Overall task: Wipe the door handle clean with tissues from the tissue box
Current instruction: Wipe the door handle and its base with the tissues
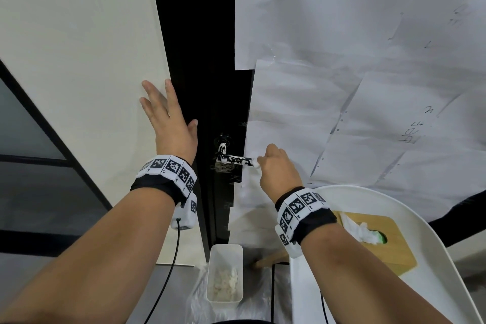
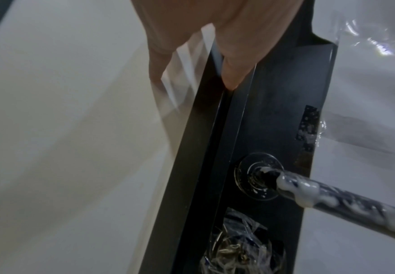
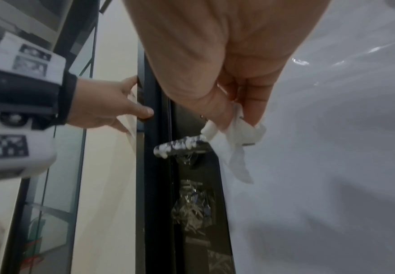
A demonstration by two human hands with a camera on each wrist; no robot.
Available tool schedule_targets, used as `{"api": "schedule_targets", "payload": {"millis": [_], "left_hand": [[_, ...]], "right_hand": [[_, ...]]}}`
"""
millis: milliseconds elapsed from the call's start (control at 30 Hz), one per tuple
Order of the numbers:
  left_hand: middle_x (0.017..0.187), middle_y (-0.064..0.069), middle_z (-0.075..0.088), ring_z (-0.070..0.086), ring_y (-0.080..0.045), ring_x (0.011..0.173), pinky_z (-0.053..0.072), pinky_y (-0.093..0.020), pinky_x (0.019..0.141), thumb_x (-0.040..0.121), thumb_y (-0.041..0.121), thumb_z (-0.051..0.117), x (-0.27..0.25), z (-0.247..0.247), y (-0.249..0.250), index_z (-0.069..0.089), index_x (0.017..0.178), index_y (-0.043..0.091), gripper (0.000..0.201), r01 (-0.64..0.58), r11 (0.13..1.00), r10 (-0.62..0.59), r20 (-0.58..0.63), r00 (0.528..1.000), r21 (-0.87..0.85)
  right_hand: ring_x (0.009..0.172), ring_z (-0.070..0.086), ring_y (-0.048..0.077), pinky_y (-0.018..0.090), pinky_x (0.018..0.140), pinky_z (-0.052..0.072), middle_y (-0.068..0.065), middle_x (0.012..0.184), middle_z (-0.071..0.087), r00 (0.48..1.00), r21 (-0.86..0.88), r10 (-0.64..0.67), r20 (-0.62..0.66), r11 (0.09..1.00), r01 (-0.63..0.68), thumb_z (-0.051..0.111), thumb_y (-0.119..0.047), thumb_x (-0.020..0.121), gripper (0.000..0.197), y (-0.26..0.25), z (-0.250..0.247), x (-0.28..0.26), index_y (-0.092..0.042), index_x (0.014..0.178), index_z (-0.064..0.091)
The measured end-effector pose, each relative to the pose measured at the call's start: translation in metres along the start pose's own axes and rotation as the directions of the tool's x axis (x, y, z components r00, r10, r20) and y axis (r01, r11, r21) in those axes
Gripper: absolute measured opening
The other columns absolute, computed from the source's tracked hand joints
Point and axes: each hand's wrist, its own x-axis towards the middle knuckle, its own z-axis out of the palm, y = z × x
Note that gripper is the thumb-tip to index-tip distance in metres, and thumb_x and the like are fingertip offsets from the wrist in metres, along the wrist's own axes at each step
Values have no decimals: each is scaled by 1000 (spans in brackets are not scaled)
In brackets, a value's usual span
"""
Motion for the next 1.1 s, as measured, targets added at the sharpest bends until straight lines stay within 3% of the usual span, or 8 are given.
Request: {"api": "schedule_targets", "payload": {"millis": [133,267,433,533,667,800,933,1100], "left_hand": [[157,-17,-19,-11,-44,144,40,-53,105,87,9,64,1,0,-2,-6,152,24,97,-2,1000,2,3,1000,-1],[157,-17,-20,-11,-43,144,39,-51,106,87,9,65,0,-1,-1,-7,152,24,98,0,1000,0,11,1000,4],[157,-16,-20,-12,-43,144,38,-49,107,86,8,65,-1,-1,-1,-6,152,24,98,-2,1000,2,11,1000,1],[157,-15,-21,-13,-41,144,40,-45,104,87,8,64,-1,-2,0,-7,152,25,98,5,1000,-5,14,1000,2],[157,-16,-20,-13,-42,144,32,-45,109,87,9,64,-2,-4,1,-5,152,22,96,-1,1000,0,28,1000,7],[157,-16,-21,-13,-41,144,32,-43,109,88,9,63,-2,-5,1,-6,152,23,96,-3,1000,3,27,1000,4],[157,-15,-21,-13,-40,145,36,-44,107,88,8,64,-3,-4,1,-7,151,25,97,-6,1000,5,24,1000,7],[157,-14,-21,-13,-39,145,39,-45,104,87,8,64,-3,-5,1,-7,151,26,97,-2,1000,1,30,1000,19]], "right_hand": [[85,40,27,34,58,34,14,101,46,999,9,17,-40,1000,-17,40,15,73,28,5,-5,4,2,86,61],[81,32,22,34,59,34,14,102,45,1000,18,15,9,1000,-15,38,15,73,25,2,-2,3,1,80,57],[90,46,27,33,60,39,11,102,50,999,-6,34,-21,999,-34,43,10,74,36,3,-8,6,-1,99,66],[91,46,28,33,57,36,11,99,49,997,-24,36,-62,999,-37,41,11,74,31,0,-8,8,-2,92,64],[81,39,25,36,58,39,13,100,44,1000,16,29,11,999,-29,39,13,72,24,-2,1,4,0,83,56],[83,48,30,35,59,42,12,97,46,999,21,39,7,999,-39,42,10,72,26,5,-2,0,2,87,62],[83,52,31,38,68,50,14,102,49,989,77,133,-56,989,-129,45,10,75,32,14,-7,3,2,98,65],[82,50,30,31,61,39,14,100,46,995,35,100,3,994,-100,42,11,74,26,12,-2,-3,2,89,62]]}}
